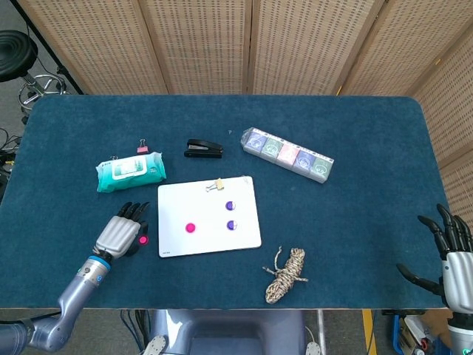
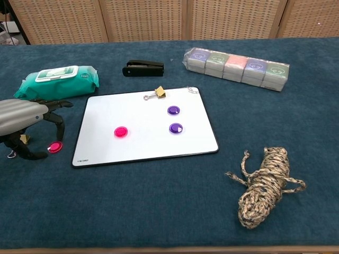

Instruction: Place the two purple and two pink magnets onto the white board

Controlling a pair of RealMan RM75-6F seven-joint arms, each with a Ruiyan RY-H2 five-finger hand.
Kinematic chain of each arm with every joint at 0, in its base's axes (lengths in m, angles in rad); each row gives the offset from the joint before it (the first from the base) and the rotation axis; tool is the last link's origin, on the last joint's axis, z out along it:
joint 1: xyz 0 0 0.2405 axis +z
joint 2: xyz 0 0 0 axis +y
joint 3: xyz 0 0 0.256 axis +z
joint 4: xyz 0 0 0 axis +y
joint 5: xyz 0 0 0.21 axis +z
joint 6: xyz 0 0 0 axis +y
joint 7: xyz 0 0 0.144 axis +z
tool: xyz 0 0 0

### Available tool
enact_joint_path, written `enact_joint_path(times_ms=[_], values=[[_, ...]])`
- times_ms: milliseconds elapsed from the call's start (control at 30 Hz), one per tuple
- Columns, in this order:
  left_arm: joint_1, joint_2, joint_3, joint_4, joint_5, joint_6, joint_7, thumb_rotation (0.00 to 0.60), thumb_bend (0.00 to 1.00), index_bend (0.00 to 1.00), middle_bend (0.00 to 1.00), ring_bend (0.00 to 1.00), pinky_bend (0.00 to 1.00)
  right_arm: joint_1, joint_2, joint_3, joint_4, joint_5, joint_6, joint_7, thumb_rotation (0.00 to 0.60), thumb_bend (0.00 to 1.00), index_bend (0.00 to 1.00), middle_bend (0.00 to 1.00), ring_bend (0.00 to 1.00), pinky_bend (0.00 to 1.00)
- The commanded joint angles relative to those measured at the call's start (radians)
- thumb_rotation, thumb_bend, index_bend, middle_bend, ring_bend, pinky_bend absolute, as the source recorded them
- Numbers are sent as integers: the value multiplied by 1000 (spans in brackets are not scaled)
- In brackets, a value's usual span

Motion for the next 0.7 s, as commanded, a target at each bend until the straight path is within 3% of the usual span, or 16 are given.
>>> enact_joint_path(times_ms=[33,233,700], values=[[1,-1,-1,3,3,-2,2,600,269,515,0,0,0,0,0,0,0,-1,0,0,600,0,163,0,0,0],[5,-8,-6,13,7,-2,3,600,306,580,0,0,0,-1,0,0,-1,0,1,0,600,0,163,0,0,0],[6,-6,-28,8,10,-5,5,600,317,582,0,0,0,-1,2,0,-1,0,0,5,600,0,163,0,0,0]])
